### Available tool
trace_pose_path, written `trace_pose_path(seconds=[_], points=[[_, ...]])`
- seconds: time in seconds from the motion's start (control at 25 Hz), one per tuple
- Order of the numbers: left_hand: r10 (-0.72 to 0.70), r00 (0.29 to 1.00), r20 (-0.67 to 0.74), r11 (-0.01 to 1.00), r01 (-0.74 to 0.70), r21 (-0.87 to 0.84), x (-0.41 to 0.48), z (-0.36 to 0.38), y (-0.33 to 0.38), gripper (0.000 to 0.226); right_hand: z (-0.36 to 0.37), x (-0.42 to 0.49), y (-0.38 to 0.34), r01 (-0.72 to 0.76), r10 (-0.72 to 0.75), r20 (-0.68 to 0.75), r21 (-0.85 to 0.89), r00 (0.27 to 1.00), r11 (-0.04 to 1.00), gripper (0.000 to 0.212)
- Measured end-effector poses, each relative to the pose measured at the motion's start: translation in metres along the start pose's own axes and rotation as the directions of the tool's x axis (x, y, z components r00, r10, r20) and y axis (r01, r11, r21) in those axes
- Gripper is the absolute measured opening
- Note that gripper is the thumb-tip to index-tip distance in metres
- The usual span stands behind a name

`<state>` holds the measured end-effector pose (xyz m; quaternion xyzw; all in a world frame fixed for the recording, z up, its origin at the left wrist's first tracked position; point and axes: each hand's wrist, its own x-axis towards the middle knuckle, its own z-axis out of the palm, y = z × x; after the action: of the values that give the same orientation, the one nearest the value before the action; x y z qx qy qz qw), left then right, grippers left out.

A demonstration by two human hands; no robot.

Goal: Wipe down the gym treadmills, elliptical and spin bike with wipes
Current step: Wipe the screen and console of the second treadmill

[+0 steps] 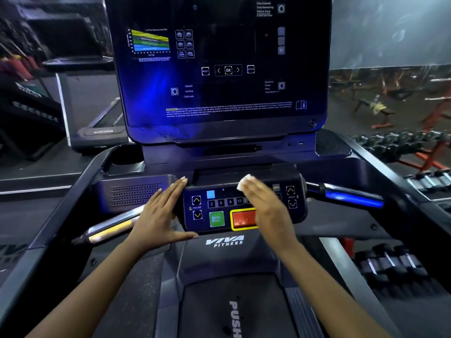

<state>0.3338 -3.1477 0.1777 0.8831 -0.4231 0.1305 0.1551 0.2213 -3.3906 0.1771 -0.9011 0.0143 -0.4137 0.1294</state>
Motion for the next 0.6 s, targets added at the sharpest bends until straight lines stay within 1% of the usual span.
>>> trace_pose_path(seconds=[0.04,0.08,0.12,0.28,0.4,0.48,0.6], points=[[0.001,1.0,0.005,1.0,-0.001,0.001,0.0,0.0,0.0,0.119,0.005,-0.003,-0.003,0.063,-0.063,0.03,-0.009,0.998,0.998,0.058],[0.002,1.0,0.007,1.0,-0.002,0.002,0.0,0.0,0.0,0.119,0.007,-0.005,0.004,0.088,-0.088,0.047,-0.011,0.995,0.996,0.058],[0.005,1.0,0.004,1.0,-0.005,0.003,-0.001,0.0,0.0,0.118,0.003,-0.007,0.015,0.075,-0.074,0.049,-0.01,0.996,0.997,0.059],[0.017,1.0,-0.02,1.0,-0.017,0.001,0.0,-0.001,0.001,0.118,-0.018,-0.011,0.064,-0.113,0.113,-0.01,-0.076,0.994,0.991,0.069],[0.017,1.0,-0.021,1.0,-0.017,0.007,-0.001,-0.001,0.001,0.119,-0.023,-0.021,0.068,-0.1,0.098,-0.021,-0.103,0.995,0.99,0.065],[0.017,1.0,-0.019,1.0,-0.016,0.013,-0.002,-0.001,0.001,0.119,-0.022,-0.04,0.063,-0.134,0.132,-0.029,-0.087,0.991,0.987,0.067],[0.018,1.0,-0.023,1.0,-0.018,0.019,-0.001,-0.001,0.002,0.12,-0.018,-0.068,0.051,-0.176,0.17,-0.085,-0.06,0.982,0.983,0.065]])
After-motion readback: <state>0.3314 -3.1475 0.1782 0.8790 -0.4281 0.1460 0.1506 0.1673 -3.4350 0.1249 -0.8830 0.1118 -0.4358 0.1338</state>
